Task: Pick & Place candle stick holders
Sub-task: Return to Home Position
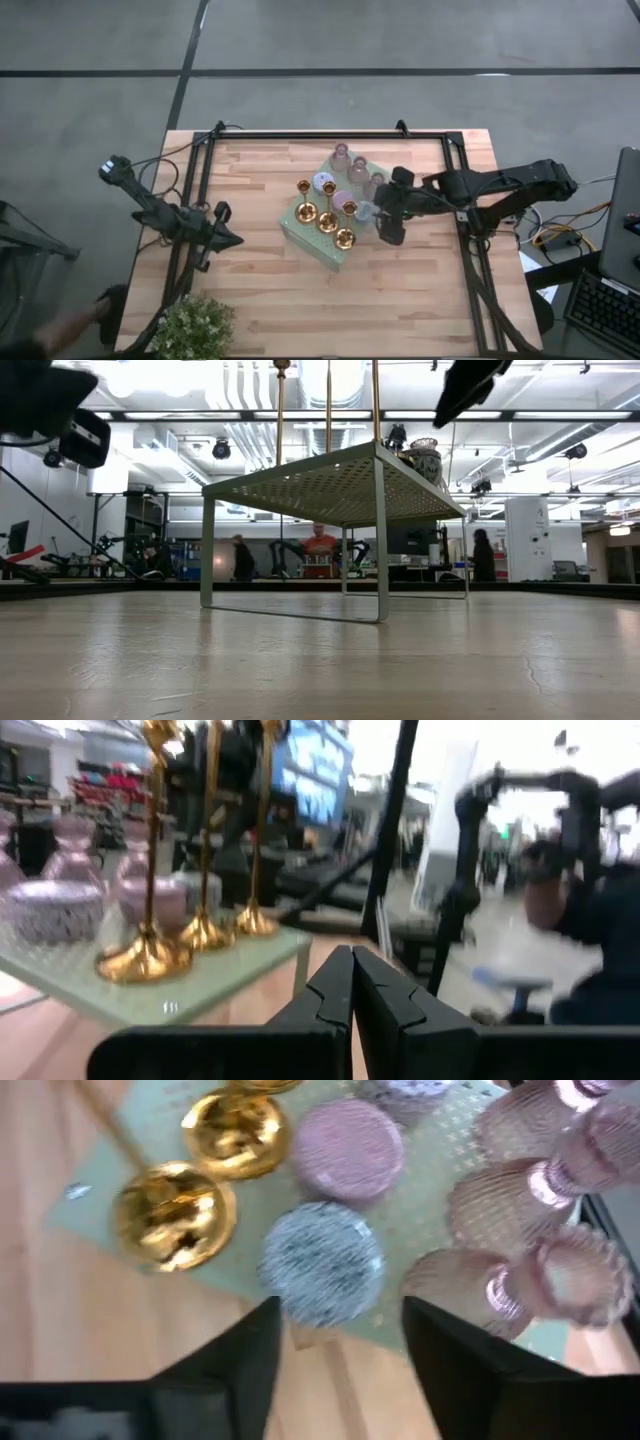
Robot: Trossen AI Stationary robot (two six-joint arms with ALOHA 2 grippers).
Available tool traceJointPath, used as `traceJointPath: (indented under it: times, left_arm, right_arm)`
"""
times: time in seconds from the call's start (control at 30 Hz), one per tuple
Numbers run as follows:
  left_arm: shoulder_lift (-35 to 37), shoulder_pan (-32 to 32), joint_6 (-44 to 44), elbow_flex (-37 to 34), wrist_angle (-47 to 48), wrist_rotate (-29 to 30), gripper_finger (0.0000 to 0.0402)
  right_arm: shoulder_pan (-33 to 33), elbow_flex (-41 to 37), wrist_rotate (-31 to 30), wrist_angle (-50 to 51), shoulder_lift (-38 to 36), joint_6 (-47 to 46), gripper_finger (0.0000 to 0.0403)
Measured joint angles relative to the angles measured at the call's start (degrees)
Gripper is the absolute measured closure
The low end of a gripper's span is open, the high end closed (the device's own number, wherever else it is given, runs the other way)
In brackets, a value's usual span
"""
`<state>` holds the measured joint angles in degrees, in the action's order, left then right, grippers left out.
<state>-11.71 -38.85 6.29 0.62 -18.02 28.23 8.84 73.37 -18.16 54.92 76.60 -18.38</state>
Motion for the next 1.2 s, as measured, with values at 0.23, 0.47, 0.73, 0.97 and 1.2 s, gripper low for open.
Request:
traceJointPath:
  times: [0.23, 0.47, 0.73, 0.97, 1.2]
  left_arm:
    - [0.03, 0.04, -2.19, 0.0, 4.55, 1.1, 0.0392]
    - [0.73, 0.04, -3.87, -0.02, 4.74, 1.33, 0.0392]
    - [5.31, 0.15, -5.36, -0.02, 7.58, 4.9, 0.0392]
    - [11.53, 0.17, -6.41, 1.63, 16.85, 5.4, 0.0392]
    - [11.63, 0.17, -3.2, 2.1, 18.62, 5.69, 0.0392]
  right_arm:
    - [6.9, -4.57, -0.16, -4.86, -6.75, -2.85, 0.0335]
    - [18.46, -17.81, -4.0, -25.04, -15.14, -0.02, 0.0391]
    - [31.65, -36.89, -18.91, -45.32, -24.13, 5.14, 0.0394]
    - [31.77, -46.61, -9.4, -49.88, -33.59, 5.49, 0.0394]
    - [25.5, -52.77, -0.74, -54.93, -45.28, 15.52, 0.0394]
